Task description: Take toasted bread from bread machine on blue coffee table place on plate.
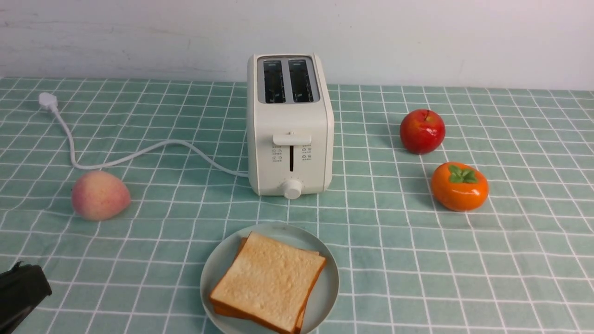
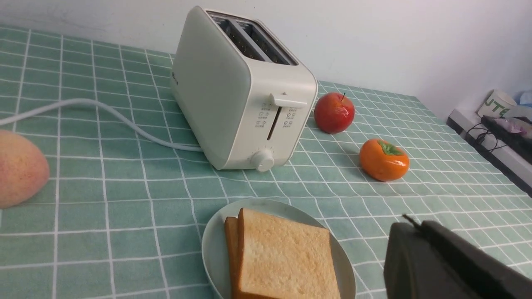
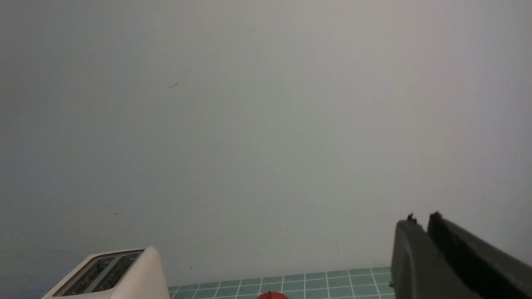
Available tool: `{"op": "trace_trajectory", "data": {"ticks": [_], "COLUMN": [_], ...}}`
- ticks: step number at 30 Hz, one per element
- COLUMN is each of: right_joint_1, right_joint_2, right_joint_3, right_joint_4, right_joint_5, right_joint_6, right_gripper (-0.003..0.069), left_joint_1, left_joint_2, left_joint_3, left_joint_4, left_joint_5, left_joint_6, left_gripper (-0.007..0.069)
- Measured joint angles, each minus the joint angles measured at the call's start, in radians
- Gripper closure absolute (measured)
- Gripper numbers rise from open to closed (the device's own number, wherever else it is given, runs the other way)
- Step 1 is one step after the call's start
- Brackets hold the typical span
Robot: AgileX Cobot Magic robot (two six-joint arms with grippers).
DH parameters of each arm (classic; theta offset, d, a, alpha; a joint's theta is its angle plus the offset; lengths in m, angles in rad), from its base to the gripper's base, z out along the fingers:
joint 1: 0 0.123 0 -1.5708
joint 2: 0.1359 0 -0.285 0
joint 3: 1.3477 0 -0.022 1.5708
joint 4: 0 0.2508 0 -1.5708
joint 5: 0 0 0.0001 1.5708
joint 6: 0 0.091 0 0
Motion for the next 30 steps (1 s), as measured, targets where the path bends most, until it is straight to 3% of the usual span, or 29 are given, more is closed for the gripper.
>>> {"op": "trace_trajectory", "data": {"ticks": [8,14,18,30], "right_joint_1": [0.0,0.0,0.0,0.0], "right_joint_2": [0.0,0.0,0.0,-0.003], "right_joint_3": [0.001,0.001,0.001,0.001], "right_joint_4": [0.0,0.0,0.0,0.0], "right_joint_5": [-0.001,-0.001,-0.001,-0.005], "right_joint_6": [0.0,0.0,0.0,0.0], "right_gripper": [0.0596,0.0592,0.0588,0.0581], "left_joint_1": [0.034,0.21,0.275,0.28], "left_joint_2": [-0.034,-0.171,-0.233,-0.238], "left_joint_3": [0.046,0.238,0.366,0.456], "left_joint_4": [0.052,0.106,0.125,0.21], "left_joint_5": [-0.016,-0.083,-0.096,-0.059], "left_joint_6": [0.033,0.006,0.001,-0.001], "left_gripper": [0.0638,0.0638,0.0638,0.0638]}}
